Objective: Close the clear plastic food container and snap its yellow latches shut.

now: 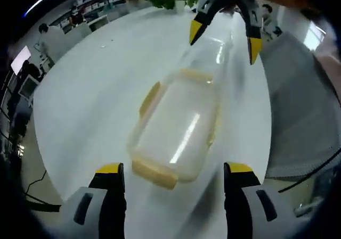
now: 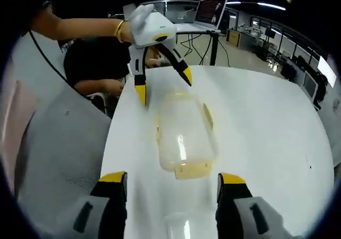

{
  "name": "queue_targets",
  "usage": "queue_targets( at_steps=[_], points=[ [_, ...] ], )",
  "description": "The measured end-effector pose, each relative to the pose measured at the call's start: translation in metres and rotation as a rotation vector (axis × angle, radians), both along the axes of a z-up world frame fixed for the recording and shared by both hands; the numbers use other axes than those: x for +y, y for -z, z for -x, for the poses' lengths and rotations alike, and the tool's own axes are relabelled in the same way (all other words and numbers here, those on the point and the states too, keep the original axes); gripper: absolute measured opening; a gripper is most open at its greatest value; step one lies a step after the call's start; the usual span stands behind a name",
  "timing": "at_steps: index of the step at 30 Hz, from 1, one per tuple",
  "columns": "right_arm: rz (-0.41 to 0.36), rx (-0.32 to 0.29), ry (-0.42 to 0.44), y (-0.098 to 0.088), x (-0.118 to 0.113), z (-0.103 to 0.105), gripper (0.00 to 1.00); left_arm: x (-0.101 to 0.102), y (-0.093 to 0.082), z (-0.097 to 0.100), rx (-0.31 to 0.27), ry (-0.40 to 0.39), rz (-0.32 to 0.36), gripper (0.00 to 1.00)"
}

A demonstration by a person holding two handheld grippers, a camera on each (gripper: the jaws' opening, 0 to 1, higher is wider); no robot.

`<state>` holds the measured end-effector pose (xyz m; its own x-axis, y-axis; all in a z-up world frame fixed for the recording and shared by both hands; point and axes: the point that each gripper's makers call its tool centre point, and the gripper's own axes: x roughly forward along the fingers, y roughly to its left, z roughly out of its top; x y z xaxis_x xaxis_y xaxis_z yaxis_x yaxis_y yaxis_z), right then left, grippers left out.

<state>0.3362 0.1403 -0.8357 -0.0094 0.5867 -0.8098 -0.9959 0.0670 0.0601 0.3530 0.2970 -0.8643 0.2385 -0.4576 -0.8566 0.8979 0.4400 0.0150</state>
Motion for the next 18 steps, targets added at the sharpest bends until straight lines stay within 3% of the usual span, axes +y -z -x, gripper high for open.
queue_targets(
  at_steps=[4,9,18],
  points=[
    [0.013,0.006,0.004,0.007,0.004,-0.006,0.67,0.000,0.003,0.000,0.008,-0.001,-0.002,0.72],
    [0.066,-0.031,-0.012,0.018,0.006,-0.014,0.65,0.007,0.013,-0.004,0.034,0.011,-0.031,0.72],
    [0.083,-0.011,0.020,0.029,0.015,-0.019,0.63,0.011,0.020,-0.006,0.068,0.031,-0.051,0.71]
  ],
)
